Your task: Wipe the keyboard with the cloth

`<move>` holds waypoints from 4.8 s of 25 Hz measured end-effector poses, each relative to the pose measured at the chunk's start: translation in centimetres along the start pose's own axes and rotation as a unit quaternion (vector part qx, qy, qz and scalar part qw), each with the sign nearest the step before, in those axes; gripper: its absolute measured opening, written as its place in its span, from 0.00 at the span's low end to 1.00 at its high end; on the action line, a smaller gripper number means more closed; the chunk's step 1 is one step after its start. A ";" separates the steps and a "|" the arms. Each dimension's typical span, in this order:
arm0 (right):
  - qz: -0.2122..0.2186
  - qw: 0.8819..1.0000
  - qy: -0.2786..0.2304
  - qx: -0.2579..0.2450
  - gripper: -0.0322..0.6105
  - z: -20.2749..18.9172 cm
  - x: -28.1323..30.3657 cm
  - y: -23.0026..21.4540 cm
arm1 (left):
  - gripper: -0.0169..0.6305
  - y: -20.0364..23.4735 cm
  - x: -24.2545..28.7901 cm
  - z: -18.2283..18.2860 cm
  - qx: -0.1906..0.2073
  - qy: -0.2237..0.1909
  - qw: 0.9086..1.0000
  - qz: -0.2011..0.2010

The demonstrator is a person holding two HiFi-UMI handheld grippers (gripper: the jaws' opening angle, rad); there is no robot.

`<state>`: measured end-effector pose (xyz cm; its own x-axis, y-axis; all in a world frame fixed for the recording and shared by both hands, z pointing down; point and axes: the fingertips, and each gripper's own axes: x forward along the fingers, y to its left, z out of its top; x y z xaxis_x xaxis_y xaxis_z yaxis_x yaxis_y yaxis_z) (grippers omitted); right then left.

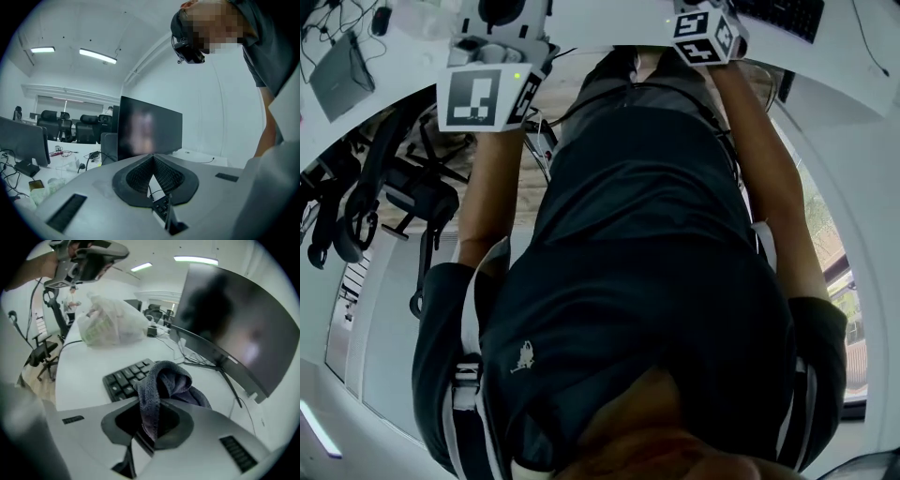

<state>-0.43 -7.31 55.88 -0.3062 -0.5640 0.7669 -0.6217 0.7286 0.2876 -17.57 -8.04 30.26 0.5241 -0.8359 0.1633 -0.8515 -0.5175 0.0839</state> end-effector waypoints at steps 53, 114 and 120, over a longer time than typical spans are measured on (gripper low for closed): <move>0.139 0.983 -0.010 -0.119 0.12 5.3 0.2 10.8 | 0.03 0.5 1.4 -0.4 -0.023 -0.002 1.000 0.001; 0.041 0.994 -0.008 -0.097 0.12 9.1 4.4 1.9 | 0.03 0.0 2.8 -0.4 -0.022 0.002 1.000 -0.004; 0.055 0.997 -0.051 0.019 0.12 9.6 0.3 -2.0 | 0.03 0.3 2.1 0.7 -0.014 -0.010 1.000 0.006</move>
<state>-6.16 -12.67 49.98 -0.4440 -0.5203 0.7295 -0.6073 0.7733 0.1820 -16.72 -10.11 29.92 0.5141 -0.8454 0.1445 -0.8575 -0.5027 0.1097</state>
